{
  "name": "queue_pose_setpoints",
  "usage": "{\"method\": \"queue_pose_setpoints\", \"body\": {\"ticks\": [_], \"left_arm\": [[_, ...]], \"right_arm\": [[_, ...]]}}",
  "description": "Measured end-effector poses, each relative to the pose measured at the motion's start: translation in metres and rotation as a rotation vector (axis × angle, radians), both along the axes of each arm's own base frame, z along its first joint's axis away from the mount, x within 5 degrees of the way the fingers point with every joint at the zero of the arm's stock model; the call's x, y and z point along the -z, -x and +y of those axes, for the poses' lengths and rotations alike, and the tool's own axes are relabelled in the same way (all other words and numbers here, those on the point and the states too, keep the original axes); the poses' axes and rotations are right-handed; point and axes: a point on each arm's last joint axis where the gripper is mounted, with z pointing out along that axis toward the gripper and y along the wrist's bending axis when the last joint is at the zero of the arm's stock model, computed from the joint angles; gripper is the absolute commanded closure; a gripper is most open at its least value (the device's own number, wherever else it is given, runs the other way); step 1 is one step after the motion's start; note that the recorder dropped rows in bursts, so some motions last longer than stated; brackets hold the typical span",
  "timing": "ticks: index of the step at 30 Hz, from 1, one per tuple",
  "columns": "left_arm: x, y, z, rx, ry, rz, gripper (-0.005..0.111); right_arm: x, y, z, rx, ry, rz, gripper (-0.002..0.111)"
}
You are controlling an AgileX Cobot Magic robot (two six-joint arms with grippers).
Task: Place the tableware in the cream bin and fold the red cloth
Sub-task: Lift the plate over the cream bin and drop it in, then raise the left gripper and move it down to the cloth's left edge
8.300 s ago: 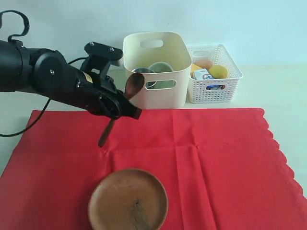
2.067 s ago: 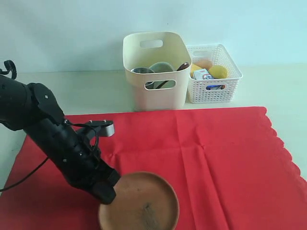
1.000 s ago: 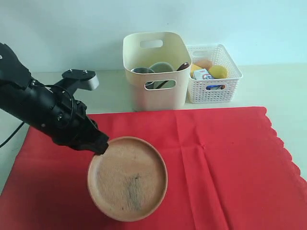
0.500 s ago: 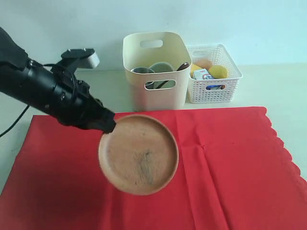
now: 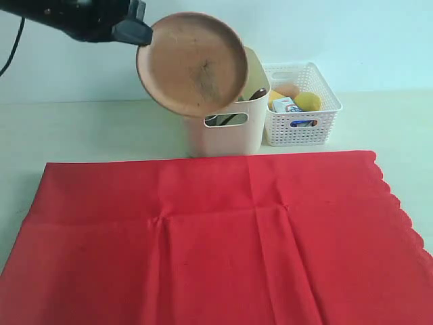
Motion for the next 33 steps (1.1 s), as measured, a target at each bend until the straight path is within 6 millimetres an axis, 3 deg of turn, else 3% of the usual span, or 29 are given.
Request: {"method": "queue_pose_setpoints", "body": {"ticks": [3,13,18,25,33], "left_arm": [[-0.001,-0.026,-0.004,-0.01,0.014,-0.032,0.107],[0.038,-0.116,-0.02,-0.067,0.057,-0.083,0.107],[0.066,-0.145,-0.023,-0.082,0.059,-0.084,0.107],[0.101,-0.163,-0.027,-0.076,0.041,-0.064,0.105],[0.107,-0.164,-0.028,-0.055,0.037,-0.062,0.042]], "right_arm": [[0.0,0.0,0.0,0.0,0.0,0.0,0.108],[0.0,0.0,0.0,0.0,0.0,0.0,0.108],[0.0,0.0,0.0,0.0,0.0,0.0,0.108],[0.0,0.0,0.0,0.0,0.0,0.0,0.108],[0.0,0.0,0.0,0.0,0.0,0.0,0.108]]}}
